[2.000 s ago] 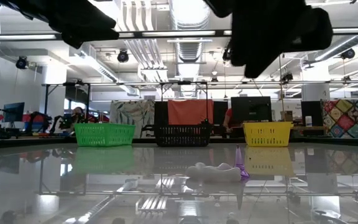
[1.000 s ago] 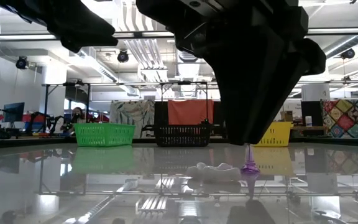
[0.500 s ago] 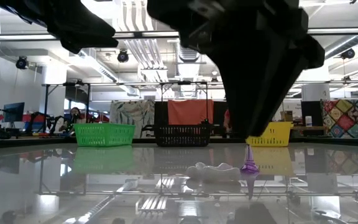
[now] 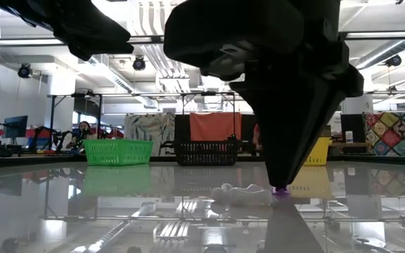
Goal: Sort Halloween decoration
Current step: Put the purple witch hat toy into the black basket
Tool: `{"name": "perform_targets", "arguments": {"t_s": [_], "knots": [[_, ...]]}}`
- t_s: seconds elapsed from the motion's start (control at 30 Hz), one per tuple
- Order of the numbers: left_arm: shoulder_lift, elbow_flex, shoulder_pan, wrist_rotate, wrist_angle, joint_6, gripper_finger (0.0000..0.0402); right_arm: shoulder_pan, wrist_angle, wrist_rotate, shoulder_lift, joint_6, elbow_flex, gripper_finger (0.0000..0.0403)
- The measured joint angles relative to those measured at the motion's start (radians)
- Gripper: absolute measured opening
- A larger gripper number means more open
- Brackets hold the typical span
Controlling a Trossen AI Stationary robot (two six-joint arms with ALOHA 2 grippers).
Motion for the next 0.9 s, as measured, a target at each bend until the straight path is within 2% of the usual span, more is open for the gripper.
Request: {"name": "perform_targets", "arguments": {"t_s": [0.27, 0.43, 0.7, 0.9], "knots": [[0.0, 0.0, 0.0, 0.0, 0.0, -0.005, 0.0197, -0.002, -0.012, 0.005, -0.006, -0.038, 0.0, 0.0009], [0.0, 0.0, 0.0, 0.0, 0.0, -0.019, 0.0197, -0.01, -0.036, 0.065, -0.048, -0.09, 0.001, 0.0009], [0.0, 0.0, -0.006, 0.0, 0.0, -0.04, 0.0197, -0.02, -0.048, 0.22, -0.186, -0.215, -0.002, 0.0009], [0.0, 0.0, -0.032, 0.0, 0.001, -0.065, 0.0197, -0.055, -0.039, 0.371, -0.291, -0.38, -0.026, 0.0009]]}}
